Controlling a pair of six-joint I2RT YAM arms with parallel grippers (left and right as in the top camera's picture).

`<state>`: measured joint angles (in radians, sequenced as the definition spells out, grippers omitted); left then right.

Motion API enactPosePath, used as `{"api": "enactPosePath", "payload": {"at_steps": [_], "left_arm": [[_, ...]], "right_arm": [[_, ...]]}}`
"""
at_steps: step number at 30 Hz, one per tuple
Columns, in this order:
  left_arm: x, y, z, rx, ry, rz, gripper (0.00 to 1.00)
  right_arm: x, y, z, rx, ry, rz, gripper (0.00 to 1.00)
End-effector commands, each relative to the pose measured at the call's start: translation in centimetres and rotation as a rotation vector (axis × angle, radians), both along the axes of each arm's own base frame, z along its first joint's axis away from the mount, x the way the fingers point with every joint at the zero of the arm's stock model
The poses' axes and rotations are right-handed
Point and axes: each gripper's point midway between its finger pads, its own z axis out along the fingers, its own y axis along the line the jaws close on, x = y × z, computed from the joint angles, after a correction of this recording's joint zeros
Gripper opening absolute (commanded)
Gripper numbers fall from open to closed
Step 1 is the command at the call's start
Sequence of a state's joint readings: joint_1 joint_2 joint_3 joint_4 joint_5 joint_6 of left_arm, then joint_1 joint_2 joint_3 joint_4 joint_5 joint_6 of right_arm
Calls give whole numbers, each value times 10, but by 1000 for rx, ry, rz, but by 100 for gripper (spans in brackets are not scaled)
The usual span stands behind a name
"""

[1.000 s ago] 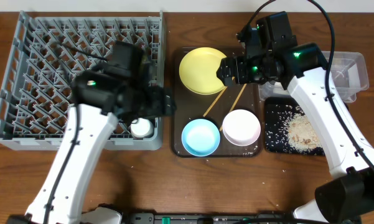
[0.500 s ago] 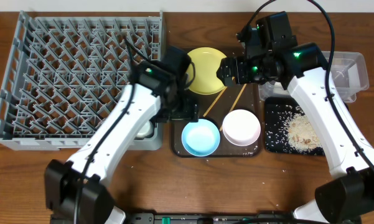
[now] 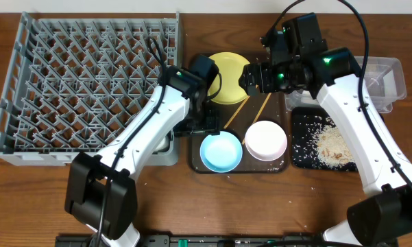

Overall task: Sort waste into correct bins and load items into the dishwasher
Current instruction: 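Move the left gripper to the blue bowl on the brown tray, then grasp the blue bowl rim with the left gripper and lift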

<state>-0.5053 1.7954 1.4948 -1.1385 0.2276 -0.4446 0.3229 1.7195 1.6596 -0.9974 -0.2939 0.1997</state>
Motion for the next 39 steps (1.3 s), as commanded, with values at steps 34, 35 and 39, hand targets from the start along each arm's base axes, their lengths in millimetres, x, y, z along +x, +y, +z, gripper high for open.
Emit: {"api": "enactPosePath", "payload": {"at_steps": [34,35,39], "left_arm": [[-18,-1,-75,85,-35,-118,59],[-19,0,-77,84,-36,-118,58],[-22,2,-86,86,-33,-118,56]], "right_arm": [[1,1,1,-9,-11,13,99],[1,1,1,-9,-12,14,99],[1,1,1,-9,-12,14,99]]}}
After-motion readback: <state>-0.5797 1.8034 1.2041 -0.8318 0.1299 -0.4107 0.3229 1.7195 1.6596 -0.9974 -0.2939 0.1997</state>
